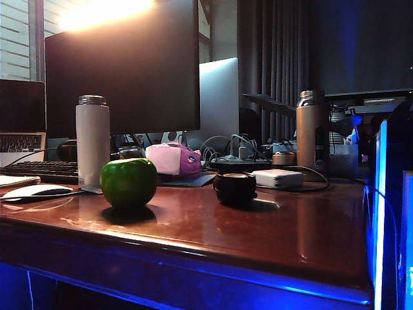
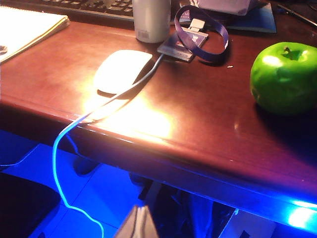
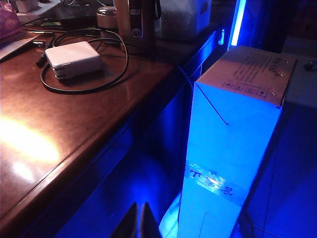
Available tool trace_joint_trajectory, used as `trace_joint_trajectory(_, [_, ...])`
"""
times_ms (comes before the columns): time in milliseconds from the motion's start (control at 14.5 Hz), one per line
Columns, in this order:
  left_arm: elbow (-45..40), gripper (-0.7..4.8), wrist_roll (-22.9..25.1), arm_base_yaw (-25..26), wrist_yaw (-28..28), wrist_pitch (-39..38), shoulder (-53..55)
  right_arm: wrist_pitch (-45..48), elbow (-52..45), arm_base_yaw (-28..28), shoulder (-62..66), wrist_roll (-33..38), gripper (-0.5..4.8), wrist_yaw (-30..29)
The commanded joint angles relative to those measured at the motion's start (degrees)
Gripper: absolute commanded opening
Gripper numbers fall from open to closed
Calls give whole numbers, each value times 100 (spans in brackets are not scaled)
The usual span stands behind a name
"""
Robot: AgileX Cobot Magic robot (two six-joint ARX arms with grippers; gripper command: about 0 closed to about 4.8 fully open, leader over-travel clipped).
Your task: Stack the black thermos bottle cap from the table onto the green apple.
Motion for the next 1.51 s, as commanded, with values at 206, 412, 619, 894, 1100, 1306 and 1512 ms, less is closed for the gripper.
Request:
trace_joint_trajectory(206, [-44, -3, 39, 2, -7, -2, -15, 48, -20, 0, -4, 15, 22, 4])
trace_joint_trajectory(412, [-44, -3, -221, 2, -2, 133, -15, 55, -20, 0, -4, 15, 22, 48])
trace_joint_trajectory(619, [98, -3, -1145, 2, 46, 1510, -15, 61, -20, 2, -4, 15, 22, 4])
trace_joint_trajectory(894, [1189, -4, -1231, 4, -461, 1727, 61, 59, -20, 0, -4, 15, 22, 4])
trace_joint_trajectory(1100, [2461, -3, -1165, 4, -365, 1495, 1191, 87, -20, 2, -7, 20, 22, -190])
trace_joint_trajectory(1306, [4406, -3, -684, 4, 704, 708, 3139, 264, -7, 2, -7, 2149, 21, -498])
trace_joint_trajectory(1512, [6673, -3, 339, -7, 2264, -1790, 5202, 151, -7, 2, -4, 2643, -1, -1438])
